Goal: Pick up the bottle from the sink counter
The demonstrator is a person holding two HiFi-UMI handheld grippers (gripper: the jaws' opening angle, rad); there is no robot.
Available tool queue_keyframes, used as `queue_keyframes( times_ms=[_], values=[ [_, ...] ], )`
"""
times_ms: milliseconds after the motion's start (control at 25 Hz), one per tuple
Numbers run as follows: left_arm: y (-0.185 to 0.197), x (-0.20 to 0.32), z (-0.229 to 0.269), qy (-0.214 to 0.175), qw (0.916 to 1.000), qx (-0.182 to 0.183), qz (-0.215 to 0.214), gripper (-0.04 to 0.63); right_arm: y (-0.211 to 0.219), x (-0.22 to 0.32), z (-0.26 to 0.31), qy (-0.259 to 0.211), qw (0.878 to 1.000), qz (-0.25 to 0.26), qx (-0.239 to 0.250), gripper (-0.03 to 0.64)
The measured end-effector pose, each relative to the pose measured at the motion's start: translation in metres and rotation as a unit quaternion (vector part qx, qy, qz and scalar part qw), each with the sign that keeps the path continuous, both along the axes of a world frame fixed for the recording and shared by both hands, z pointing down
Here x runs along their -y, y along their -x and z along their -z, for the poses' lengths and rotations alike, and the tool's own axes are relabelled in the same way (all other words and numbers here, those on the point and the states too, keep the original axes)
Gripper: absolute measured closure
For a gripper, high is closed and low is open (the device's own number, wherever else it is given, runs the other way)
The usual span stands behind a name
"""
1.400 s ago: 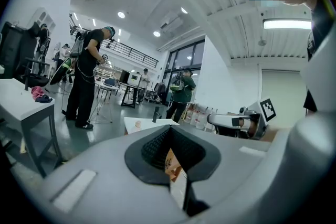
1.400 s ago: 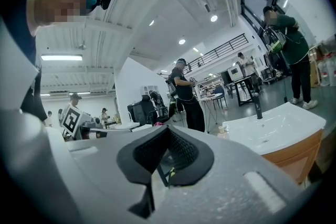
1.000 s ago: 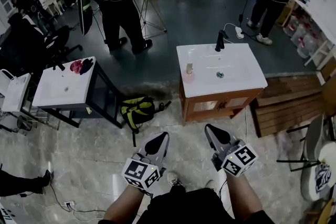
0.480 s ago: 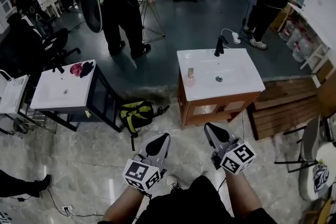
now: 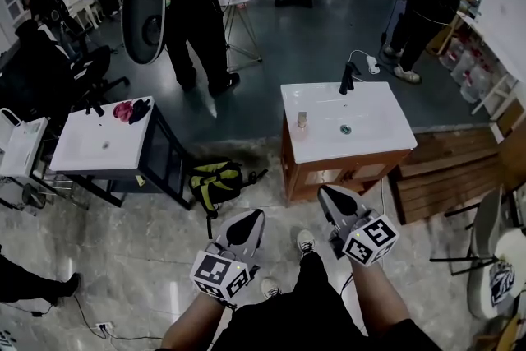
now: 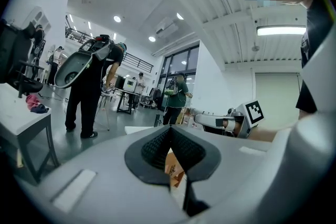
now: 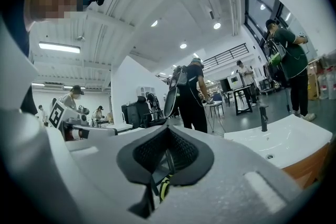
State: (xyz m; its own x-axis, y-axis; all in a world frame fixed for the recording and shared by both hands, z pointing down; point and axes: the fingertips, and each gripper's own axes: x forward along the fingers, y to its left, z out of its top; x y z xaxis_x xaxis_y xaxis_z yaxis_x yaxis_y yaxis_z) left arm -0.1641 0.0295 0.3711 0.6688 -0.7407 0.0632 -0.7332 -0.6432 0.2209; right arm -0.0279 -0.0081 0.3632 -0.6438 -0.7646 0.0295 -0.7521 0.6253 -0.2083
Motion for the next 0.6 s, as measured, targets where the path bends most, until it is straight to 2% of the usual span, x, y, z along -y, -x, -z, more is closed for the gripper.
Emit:
queue_keyframes(
  times_ms=[360,600],
  values=[
    [-0.004,0.032,-0.001,-0.005,0.9997,0.01,0.022,0.592,-0.003,0.046,-0.008,0.002,1.0,0.022,0.01,0.617],
    [-0.025,0.068,-0.006,-0.005,0.9997,0.006,0.025,0.592,-0.014,0.087,-0.024,0.006,0.999,0.035,0.011,0.615]
  ],
)
